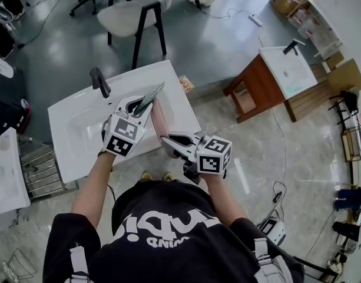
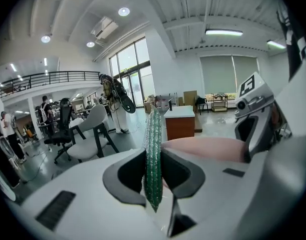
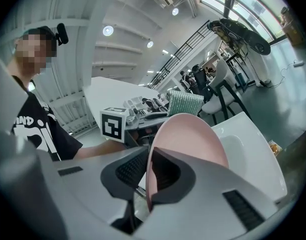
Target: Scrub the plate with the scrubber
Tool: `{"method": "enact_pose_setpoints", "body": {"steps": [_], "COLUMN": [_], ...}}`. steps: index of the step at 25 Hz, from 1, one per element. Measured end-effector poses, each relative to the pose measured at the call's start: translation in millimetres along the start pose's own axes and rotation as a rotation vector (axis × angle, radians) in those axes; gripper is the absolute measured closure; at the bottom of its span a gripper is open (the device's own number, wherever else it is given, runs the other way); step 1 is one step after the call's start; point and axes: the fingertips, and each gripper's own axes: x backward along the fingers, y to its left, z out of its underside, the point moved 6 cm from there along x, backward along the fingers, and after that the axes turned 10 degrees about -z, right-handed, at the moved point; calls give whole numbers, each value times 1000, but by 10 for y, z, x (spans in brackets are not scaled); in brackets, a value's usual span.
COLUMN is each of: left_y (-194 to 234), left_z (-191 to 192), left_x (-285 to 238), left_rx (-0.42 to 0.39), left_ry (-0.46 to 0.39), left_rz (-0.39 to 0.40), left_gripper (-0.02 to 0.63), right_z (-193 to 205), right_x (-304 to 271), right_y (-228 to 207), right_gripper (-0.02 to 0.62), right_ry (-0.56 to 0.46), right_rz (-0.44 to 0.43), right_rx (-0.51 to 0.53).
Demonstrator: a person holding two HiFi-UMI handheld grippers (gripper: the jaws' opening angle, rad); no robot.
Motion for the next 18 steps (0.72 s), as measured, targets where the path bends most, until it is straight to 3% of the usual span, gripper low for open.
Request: {"method": "enact_pose_setpoints", "body": {"steps": [12, 18], "left_y": [55, 64], "left_z": [427, 648], "left_x": [-362, -487], "left_rx": [145, 311], "left_ry": [81, 80], "left_rz": [99, 162], "left_gripper": [521, 522], "right_z": [12, -68], "right_x": [136, 158], "right_y": [73, 175], "right_gripper": [552, 549], "right_ry": [-77, -103], "right_rz": [-58, -90], "right_rx": [-17, 1]}}
